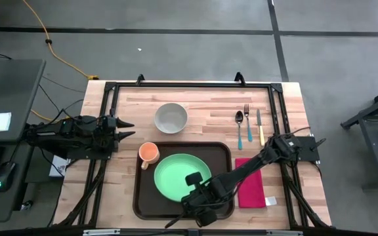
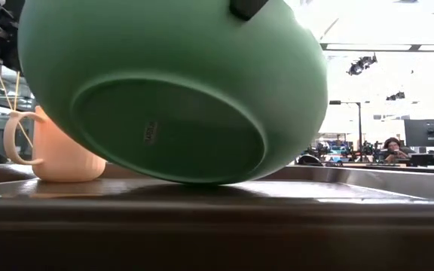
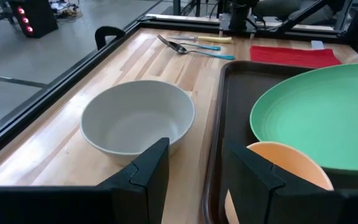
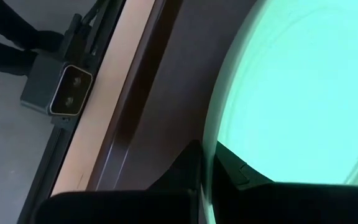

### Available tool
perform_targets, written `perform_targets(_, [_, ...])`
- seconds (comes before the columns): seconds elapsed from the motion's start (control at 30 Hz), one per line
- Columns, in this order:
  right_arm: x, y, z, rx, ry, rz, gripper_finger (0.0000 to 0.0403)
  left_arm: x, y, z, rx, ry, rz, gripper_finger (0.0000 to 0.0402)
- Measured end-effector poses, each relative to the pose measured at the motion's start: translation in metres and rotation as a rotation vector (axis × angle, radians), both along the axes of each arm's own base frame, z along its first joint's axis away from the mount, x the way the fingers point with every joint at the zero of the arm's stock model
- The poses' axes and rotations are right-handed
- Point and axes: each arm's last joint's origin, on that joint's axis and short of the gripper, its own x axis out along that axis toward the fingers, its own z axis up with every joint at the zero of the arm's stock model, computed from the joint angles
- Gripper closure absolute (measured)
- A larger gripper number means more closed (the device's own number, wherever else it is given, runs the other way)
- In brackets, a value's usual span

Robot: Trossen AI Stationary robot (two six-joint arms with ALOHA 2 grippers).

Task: Set up tray
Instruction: Put the green plate to the middle of the orange cup on the serving tray

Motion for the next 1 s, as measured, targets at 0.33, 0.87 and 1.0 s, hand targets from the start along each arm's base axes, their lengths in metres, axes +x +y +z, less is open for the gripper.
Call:
perform_targets(0.33, [0.004, -0.002, 0.000, 0.030, -0.009, -0.007, 0.0403, 0.000, 0.000, 0.000, -0.002, 0.000, -0.006, 0.0222])
perform_targets(0.87, [0.015, -0.004, -0.016, 0.075, 0.012, -0.003, 0.0403, 0.000, 0.000, 0.000, -0.002, 0.000, -0.008, 0.0222])
perform_targets(1.0, [0.016, -0.006, -0.019, 0.083, 0.022, -0.003, 0.0403, 0.000, 0.000, 0.000, -0.003, 0.000, -0.009, 0.0222])
